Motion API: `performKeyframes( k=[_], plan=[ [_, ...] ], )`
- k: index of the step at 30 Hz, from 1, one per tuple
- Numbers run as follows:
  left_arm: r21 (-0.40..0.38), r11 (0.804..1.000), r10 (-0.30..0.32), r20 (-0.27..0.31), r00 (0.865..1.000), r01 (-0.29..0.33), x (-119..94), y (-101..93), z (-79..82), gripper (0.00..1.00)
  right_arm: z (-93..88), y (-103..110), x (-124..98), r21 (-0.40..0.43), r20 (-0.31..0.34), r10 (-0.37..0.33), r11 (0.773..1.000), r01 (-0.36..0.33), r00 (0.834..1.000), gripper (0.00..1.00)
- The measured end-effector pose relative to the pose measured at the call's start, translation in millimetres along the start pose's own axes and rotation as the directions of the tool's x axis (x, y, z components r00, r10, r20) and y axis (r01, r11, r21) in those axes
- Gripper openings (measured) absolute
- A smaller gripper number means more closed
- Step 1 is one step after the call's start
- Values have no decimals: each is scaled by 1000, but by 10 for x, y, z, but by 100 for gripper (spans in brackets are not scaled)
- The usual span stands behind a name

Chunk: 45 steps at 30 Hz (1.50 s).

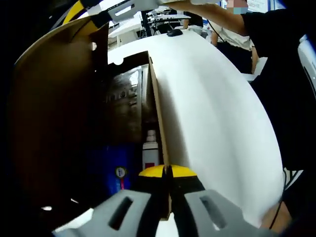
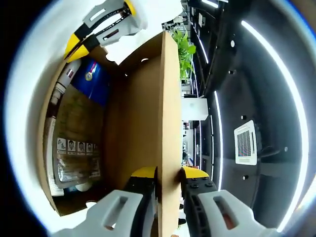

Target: Operate the shoe box by opening the lid, removing the specified soft item, and placing it in the target area until the item is outside and the box remains undamaged.

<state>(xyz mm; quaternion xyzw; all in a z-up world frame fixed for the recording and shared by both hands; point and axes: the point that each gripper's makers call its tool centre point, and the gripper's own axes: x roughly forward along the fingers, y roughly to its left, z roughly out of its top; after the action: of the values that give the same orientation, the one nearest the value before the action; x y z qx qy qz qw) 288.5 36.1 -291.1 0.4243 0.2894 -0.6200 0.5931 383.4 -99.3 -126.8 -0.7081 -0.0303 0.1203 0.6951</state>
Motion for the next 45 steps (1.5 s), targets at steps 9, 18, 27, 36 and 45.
performKeyframes(
  k=[9,18,27,36,45],
  plan=[
    [-2,1000,3,0,1000,-3,2,9,5,2,57,-124,3,-19,25,-87,996,88,996,19],
    [-36,999,-2,4,1000,3,6,7,9,2,66,-129,-24,-52,8,-110,993,110,994,18],
    [-19,1000,-3,6,1000,3,9,0,16,2,11,-271,84,-22,13,-140,990,140,990,18],
    [-22,1000,-3,10,1000,3,9,-8,15,2,-32,-337,290,-22,-7,-150,988,150,989,8],
    [-25,1000,-5,12,1000,5,9,-4,14,2,-68,-349,462,-37,-7,-83,996,83,996,3]
  ],
)
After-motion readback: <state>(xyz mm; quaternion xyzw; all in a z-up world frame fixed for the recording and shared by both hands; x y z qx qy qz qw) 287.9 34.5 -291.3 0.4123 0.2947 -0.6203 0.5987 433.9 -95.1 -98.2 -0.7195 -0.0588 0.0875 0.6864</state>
